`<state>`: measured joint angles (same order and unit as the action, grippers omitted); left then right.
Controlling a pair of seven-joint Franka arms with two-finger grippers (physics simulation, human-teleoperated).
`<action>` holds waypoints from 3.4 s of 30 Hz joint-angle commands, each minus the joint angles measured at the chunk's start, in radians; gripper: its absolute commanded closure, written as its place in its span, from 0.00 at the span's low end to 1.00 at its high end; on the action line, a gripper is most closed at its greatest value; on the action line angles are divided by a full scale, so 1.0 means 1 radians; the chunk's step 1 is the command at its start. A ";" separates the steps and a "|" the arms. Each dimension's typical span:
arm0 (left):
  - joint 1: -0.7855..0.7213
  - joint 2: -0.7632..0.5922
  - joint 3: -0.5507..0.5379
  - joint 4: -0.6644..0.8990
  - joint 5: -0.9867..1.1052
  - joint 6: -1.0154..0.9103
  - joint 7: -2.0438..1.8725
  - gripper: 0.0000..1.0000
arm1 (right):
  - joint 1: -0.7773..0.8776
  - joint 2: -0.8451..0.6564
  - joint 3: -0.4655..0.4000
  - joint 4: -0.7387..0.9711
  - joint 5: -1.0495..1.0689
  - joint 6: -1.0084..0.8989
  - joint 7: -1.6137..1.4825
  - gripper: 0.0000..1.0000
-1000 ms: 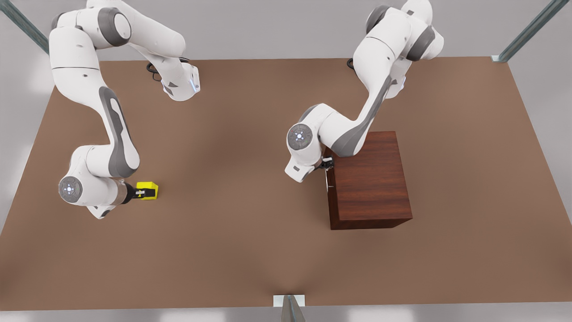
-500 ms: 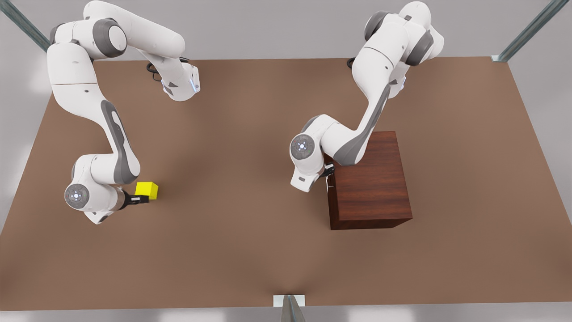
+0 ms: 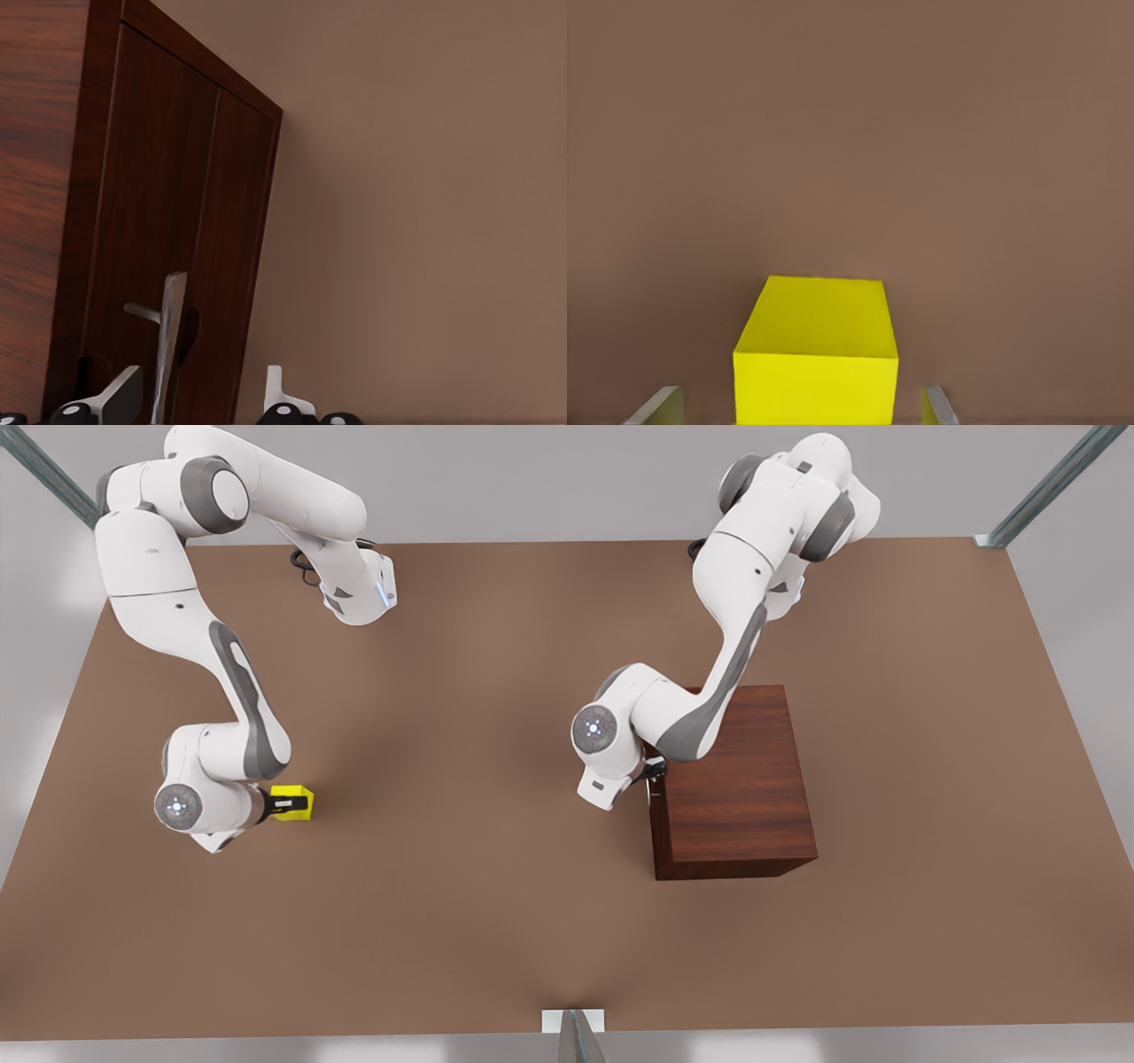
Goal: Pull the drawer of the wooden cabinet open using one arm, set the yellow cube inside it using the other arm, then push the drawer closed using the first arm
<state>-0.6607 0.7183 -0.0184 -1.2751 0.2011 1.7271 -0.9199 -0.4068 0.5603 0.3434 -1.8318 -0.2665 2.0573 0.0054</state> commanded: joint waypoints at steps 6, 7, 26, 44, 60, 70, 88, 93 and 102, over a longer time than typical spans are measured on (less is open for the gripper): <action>-0.005 0.010 -0.001 0.002 0.001 0.003 0.056 0.30 | -0.026 0.018 -0.001 -0.083 -0.014 0.124 0.024 0.00; -0.005 0.010 -0.003 0.002 0.001 0.003 0.053 0.30 | -0.026 0.018 -0.001 -0.083 -0.016 0.122 0.024 0.00; -0.057 0.073 -0.011 0.118 0.001 0.071 0.041 0.32 | -0.026 -0.068 0.051 -0.007 -0.037 0.067 0.030 0.38; 0.045 -0.036 -0.072 0.352 -0.221 -0.256 0.085 0.32 | -0.015 -0.152 0.361 0.278 0.072 -0.269 0.272 0.38; 0.587 -0.154 0.018 0.350 -0.169 -0.501 0.937 0.00 | 0.733 0.265 0.359 0.977 0.069 -0.390 1.193 0.38; 0.587 -0.154 0.038 0.349 -0.170 -0.501 0.937 0.00 | 0.872 0.415 0.342 1.068 0.069 -0.105 1.332 0.38; 0.590 -0.152 0.038 0.342 -0.172 -0.500 0.935 0.00 | 0.934 0.492 0.298 1.068 0.066 -0.128 1.236 0.38; 0.590 -0.152 0.040 0.342 -0.172 -0.501 0.935 0.00 | 0.945 0.492 0.293 1.068 0.066 -0.132 1.222 0.38; 0.590 -0.152 0.040 0.342 -0.172 -0.501 0.935 0.00 | 0.982 0.484 0.264 1.111 0.047 -0.243 1.133 0.38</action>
<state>-0.0707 0.5676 0.0215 -0.9331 0.0286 1.2266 -0.0294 0.5722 1.0445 0.6090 -0.7236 -0.2117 1.8582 1.1554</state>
